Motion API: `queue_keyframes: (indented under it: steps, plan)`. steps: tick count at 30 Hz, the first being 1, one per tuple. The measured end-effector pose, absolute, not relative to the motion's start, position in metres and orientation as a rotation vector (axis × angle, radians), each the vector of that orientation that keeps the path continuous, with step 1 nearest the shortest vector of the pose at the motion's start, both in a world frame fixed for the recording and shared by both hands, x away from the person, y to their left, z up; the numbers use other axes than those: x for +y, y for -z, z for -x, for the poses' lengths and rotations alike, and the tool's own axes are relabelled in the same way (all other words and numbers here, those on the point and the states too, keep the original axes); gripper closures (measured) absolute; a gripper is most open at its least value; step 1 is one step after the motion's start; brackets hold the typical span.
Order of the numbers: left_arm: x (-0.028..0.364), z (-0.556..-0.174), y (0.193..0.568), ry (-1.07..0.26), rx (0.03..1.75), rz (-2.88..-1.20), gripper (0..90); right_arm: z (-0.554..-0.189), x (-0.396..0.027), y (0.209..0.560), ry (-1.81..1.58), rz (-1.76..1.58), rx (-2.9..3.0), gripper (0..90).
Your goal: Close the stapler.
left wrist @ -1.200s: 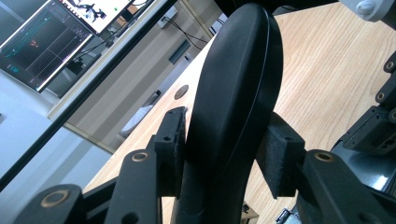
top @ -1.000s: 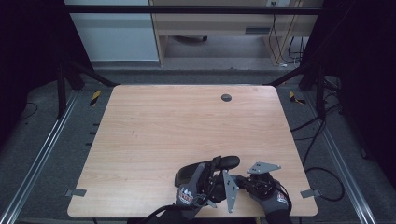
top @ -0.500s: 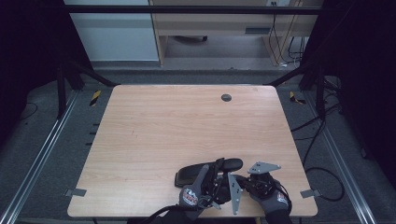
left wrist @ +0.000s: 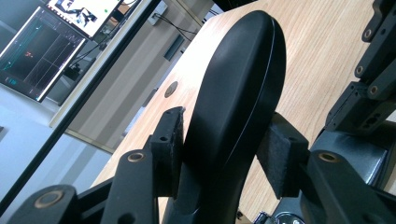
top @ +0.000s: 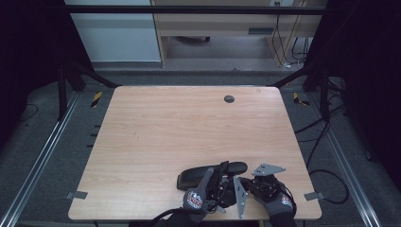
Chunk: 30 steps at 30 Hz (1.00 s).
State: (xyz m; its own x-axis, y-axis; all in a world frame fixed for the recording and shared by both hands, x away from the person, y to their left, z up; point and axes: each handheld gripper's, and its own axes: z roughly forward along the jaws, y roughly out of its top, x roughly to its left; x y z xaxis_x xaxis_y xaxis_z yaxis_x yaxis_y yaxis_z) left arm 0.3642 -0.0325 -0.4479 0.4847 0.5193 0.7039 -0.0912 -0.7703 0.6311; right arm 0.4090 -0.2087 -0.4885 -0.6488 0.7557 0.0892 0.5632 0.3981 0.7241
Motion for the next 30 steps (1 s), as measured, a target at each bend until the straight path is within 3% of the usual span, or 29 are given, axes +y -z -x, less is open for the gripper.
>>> queue_keyframes:
  steps: [30]
  plan:
    - [-0.044, -0.363, 0.463, -1.281, 0.291, -2.2, 49.5, -0.41, -0.226, 0.484, -1.106, -1.213, 2.309, 90.0]
